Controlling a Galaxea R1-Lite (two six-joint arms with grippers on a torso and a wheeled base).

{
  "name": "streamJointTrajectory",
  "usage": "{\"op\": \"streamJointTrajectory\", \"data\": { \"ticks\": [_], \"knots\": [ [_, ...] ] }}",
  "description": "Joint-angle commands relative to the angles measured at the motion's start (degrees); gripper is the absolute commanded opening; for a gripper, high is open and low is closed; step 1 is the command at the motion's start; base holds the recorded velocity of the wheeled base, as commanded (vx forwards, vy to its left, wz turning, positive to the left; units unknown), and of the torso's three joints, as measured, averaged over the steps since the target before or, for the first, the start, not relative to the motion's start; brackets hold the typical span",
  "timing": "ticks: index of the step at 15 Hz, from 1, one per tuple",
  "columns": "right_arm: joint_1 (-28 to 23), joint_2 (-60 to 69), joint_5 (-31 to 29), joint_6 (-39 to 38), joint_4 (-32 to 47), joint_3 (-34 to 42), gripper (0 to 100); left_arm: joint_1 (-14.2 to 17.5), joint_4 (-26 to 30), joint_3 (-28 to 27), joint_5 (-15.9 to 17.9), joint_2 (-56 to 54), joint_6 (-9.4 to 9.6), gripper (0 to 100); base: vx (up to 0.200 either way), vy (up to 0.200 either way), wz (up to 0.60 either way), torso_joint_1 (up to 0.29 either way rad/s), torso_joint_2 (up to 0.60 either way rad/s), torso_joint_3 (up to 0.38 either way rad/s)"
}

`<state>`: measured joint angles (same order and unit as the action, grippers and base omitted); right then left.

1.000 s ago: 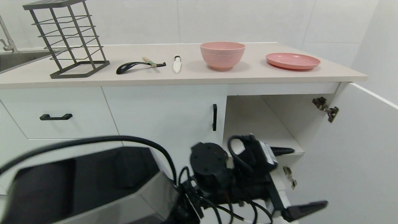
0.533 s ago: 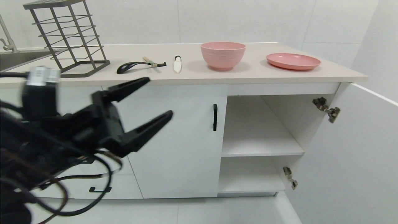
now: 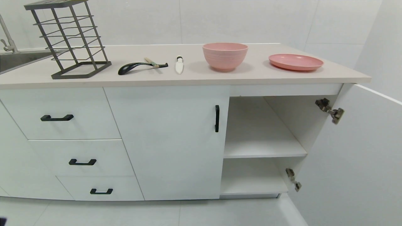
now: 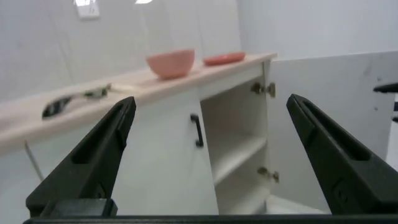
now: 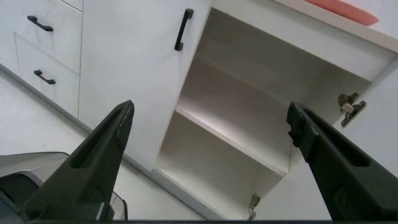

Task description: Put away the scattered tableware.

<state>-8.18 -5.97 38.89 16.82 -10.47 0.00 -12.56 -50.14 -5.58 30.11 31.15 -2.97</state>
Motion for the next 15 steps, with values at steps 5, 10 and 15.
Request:
{"op": "streamJointTrajectory", "data": {
  "ticks": [5, 10, 15],
  "knots": [
    [0.0, -0.2, -1.3, 0.2, 5.2, 0.0, 100, 5.9, 39.2, 5.5, -19.3, -25.6, 3.15, 100, 0.000, 0.000, 0.00, 0.000, 0.00, 0.000],
    [-0.1, -0.2, -10.0, -3.5, 6.1, 0.0, 100, 12.4, 47.9, 5.1, -27.6, -30.2, 3.06, 100, 0.000, 0.000, 0.00, 0.000, 0.00, 0.000],
    [-0.1, -0.2, -25.3, -12.9, 7.0, 0.0, 100, 12.6, 46.3, 5.4, -31.0, -31.1, 2.97, 100, 0.000, 0.000, 0.00, 0.000, 0.00, 0.000]
  ]
}}
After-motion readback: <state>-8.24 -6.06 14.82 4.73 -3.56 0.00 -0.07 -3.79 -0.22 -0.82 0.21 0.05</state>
